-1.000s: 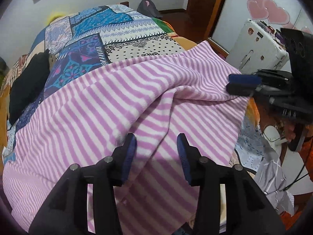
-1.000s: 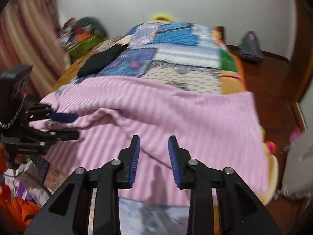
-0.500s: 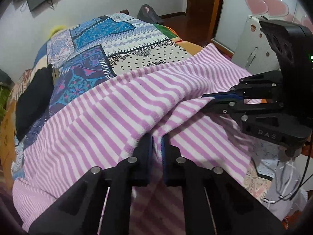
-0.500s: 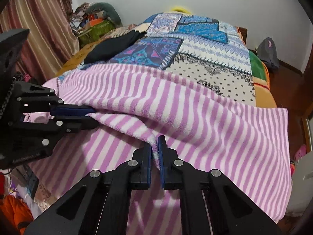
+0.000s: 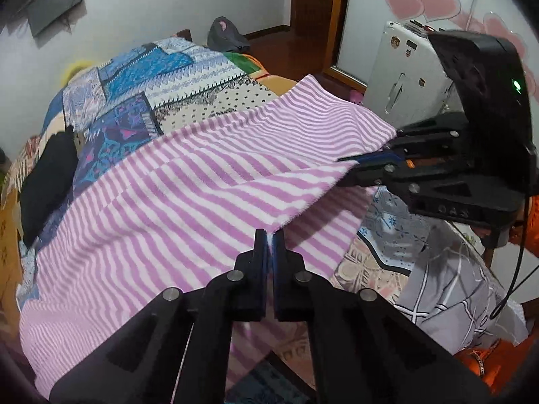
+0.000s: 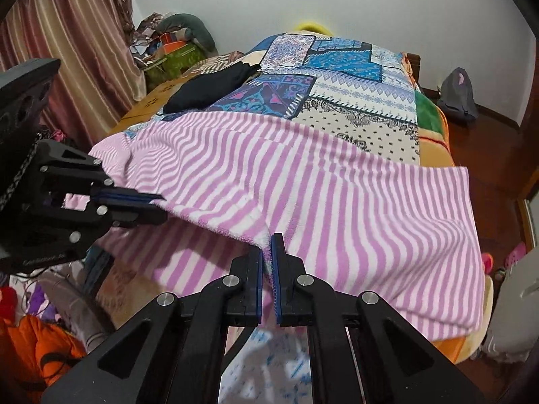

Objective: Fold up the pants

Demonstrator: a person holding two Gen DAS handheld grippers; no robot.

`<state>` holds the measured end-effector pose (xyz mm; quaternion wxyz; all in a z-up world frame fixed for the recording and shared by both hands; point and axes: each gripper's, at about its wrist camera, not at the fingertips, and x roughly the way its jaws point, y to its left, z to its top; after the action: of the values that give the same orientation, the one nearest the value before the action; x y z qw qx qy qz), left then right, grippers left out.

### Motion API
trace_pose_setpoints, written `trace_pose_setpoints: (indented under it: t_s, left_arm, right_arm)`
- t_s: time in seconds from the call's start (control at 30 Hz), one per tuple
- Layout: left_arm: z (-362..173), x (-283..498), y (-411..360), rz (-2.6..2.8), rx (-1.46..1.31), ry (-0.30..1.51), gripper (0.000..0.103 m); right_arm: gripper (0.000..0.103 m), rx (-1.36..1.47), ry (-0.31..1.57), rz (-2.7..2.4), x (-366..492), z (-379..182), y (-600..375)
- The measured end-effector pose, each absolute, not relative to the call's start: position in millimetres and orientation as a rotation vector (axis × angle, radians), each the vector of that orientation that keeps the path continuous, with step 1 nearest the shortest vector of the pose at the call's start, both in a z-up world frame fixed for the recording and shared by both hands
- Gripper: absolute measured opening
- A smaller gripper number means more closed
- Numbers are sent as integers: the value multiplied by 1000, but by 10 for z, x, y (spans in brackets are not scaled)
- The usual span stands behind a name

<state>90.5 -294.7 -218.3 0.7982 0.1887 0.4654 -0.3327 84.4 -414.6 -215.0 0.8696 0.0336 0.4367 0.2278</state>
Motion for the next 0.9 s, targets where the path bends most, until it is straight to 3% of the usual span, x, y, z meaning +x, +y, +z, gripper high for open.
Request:
trace_pose_setpoints:
  t_s: [0.47,0.83,0.9]
  left_arm:
    - [-2320,740,-2844,-712,372,1043,2]
    - [-1988,837,-2578,-695,233,1030,8]
    - [-1861,879,-2450,-666,210,996,17]
  right_arm:
    - [5,130,987,481,660,-2403,-4085]
    - [19,153,1029,405,570,-2399,-4283]
    - [23,167,1012,368,562,-2326,-4415]
